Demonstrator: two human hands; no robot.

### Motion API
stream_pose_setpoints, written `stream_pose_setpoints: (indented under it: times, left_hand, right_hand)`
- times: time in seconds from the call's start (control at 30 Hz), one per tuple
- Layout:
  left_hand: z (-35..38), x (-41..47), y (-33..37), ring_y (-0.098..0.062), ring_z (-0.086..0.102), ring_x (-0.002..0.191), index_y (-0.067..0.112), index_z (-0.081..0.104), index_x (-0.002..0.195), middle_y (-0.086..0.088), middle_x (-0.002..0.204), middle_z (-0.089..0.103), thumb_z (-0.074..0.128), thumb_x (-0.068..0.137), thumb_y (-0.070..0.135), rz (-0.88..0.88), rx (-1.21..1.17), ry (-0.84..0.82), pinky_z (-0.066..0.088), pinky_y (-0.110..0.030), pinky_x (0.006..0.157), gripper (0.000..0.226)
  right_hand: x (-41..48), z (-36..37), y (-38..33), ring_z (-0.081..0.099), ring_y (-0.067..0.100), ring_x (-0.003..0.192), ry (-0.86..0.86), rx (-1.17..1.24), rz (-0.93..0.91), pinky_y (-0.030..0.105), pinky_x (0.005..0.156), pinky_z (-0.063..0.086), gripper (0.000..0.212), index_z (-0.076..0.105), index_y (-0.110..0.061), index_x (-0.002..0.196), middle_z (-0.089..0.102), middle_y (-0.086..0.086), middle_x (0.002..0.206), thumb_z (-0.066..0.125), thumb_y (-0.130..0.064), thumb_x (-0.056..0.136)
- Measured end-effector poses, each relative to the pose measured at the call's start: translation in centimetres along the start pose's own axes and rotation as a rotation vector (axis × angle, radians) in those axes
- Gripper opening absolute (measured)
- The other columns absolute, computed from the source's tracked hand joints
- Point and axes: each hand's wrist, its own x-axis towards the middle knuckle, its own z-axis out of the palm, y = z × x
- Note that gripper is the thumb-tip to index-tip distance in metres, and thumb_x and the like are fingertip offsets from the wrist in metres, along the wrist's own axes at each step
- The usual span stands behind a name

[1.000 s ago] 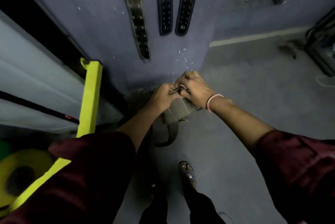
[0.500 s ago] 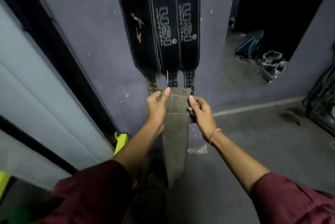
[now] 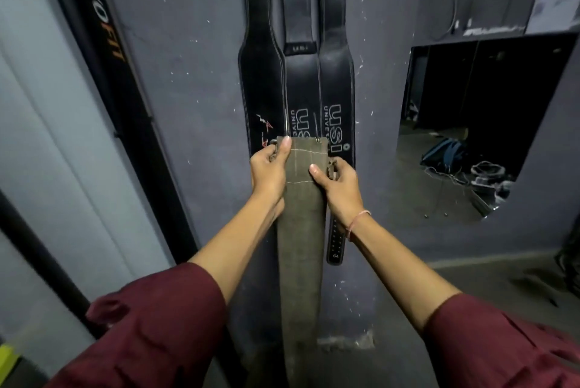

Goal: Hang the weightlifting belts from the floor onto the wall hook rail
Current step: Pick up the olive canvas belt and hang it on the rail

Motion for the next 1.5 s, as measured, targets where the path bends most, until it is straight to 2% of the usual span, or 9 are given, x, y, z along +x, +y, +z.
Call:
stream_pose_setpoints:
  times: [0.2, 0.33, 0.47, 0.73, 0.87, 1.07, 1.2, 1.33, 1.5]
  left_hand:
    - [-0.2, -0.9, 1.6, -0.009, 0.069, 0.097, 0.014, 0.061, 0.115, 0.003, 0.104, 0.072, 0.061, 0.097, 0.029, 0.381, 0.223, -0.026, 0.056, -0.026, 0.085, 0.024]
    - [0.6, -0.2, 1.7, -0.011, 0.065, 0.107, 0.018, 0.054, 0.12, 0.005, 0.112, 0.068, 0.054, 0.101, 0.024, 0.488, 0.167, 0.039, 0.054, -0.031, 0.093, 0.02]
    - [1.4, 1.6, 3.0, -0.009, 0.065, 0.098, 0.014, 0.056, 0.114, 0.007, 0.103, 0.067, 0.053, 0.101, 0.018, 0.539, 0.12, 0.117, 0.051, -0.028, 0.089, 0.015]
    - [0.1, 7.2, 7.3, -0.016, 0.062, 0.095, 0.01, 0.057, 0.112, 0.0, 0.101, 0.066, 0.053, 0.1, 0.019, 0.515, 0.076, 0.119, 0.051, -0.038, 0.092, 0.015]
    - [-0.7, 8.6, 7.7, -0.015, 0.062, 0.096, 0.008, 0.056, 0.114, 0.002, 0.101, 0.066, 0.052, 0.101, 0.018, 0.497, 0.081, 0.048, 0.049, -0.032, 0.091, 0.017]
    - [-2.7, 9.3, 6.2, -0.018, 0.067, 0.097, 0.014, 0.058, 0.111, -0.003, 0.102, 0.069, 0.057, 0.098, 0.021, 0.398, 0.05, -0.034, 0.054, -0.039, 0.092, 0.015]
    - [-3.4, 10.5, 6.6, -0.031, 0.067, 0.103, 0.028, 0.048, 0.103, -0.015, 0.11, 0.068, 0.073, 0.075, 0.051, 0.293, 0.013, -0.014, 0.054, -0.053, 0.094, 0.045]
    - [-3.4, 10.5, 6.1, -0.023, 0.065, 0.1, 0.023, 0.043, 0.107, -0.008, 0.107, 0.064, 0.052, 0.078, 0.072, 0.238, 0.146, -0.009, 0.054, -0.048, 0.093, 0.058]
    - [-3.4, 8.0, 5.0, -0.005, 0.055, 0.079, 0.008, 0.042, 0.106, 0.003, 0.088, 0.057, 0.033, 0.106, 0.036, 0.405, 0.354, -0.01, 0.044, -0.015, 0.066, 0.029]
  right_hand:
    - [3.1, 1.5, -3.7, 0.071, 0.026, 0.1, 0.019, 0.188, -0.048, 0.049, 0.089, 0.058, 0.017, 0.066, -0.007, 0.109, 0.074, 0.011, 0.106, 0.061, -0.017, 0.096]
    - [4.7, 2.1, -5.6, 0.071, 0.026, 0.101, -0.044, 0.155, -0.123, 0.05, 0.092, 0.056, 0.021, 0.068, -0.01, 0.11, 0.074, 0.009, 0.106, 0.063, -0.022, 0.093]
    - [4.7, 2.0, -5.9, 0.071, 0.022, 0.1, -0.101, 0.178, -0.197, 0.033, 0.085, 0.059, 0.023, 0.063, 0.003, 0.117, 0.073, 0.014, 0.109, 0.059, -0.007, 0.096]
    - [-1.5, 2.1, 5.0, 0.071, 0.027, 0.094, -0.105, 0.149, 0.081, 0.026, 0.075, 0.058, 0.015, 0.068, 0.007, 0.104, 0.077, 0.012, 0.099, 0.061, 0.0, 0.092]
    - [2.0, 4.8, 0.3, 0.07, 0.014, 0.085, -0.053, 0.131, -0.058, 0.021, 0.072, 0.055, 0.009, 0.066, 0.005, 0.098, 0.074, 0.006, 0.09, 0.06, 0.002, 0.092]
    - [5.4, 7.5, -4.6, 0.07, 0.027, 0.099, -0.042, 0.162, -0.147, 0.038, 0.089, 0.058, 0.019, 0.062, 0.006, 0.111, 0.072, 0.015, 0.107, 0.059, 0.0, 0.093]
    - [3.3, 8.6, -1.8, 0.068, 0.031, 0.108, 0.004, 0.192, -0.077, 0.047, 0.096, 0.054, 0.024, 0.061, 0.003, 0.117, 0.071, 0.018, 0.114, 0.057, 0.004, 0.093]
    - [6.0, 9.5, -4.3, 0.069, 0.029, 0.102, 0.093, 0.2, -0.151, 0.048, 0.093, 0.056, 0.019, 0.064, 0.003, 0.111, 0.07, 0.021, 0.109, 0.056, 0.003, 0.093]
    - [9.7, 10.3, -7.2, 0.068, 0.025, 0.091, 0.103, 0.191, -0.18, 0.047, 0.088, 0.057, 0.013, 0.066, 0.005, 0.101, 0.07, 0.024, 0.103, 0.056, 0.003, 0.092]
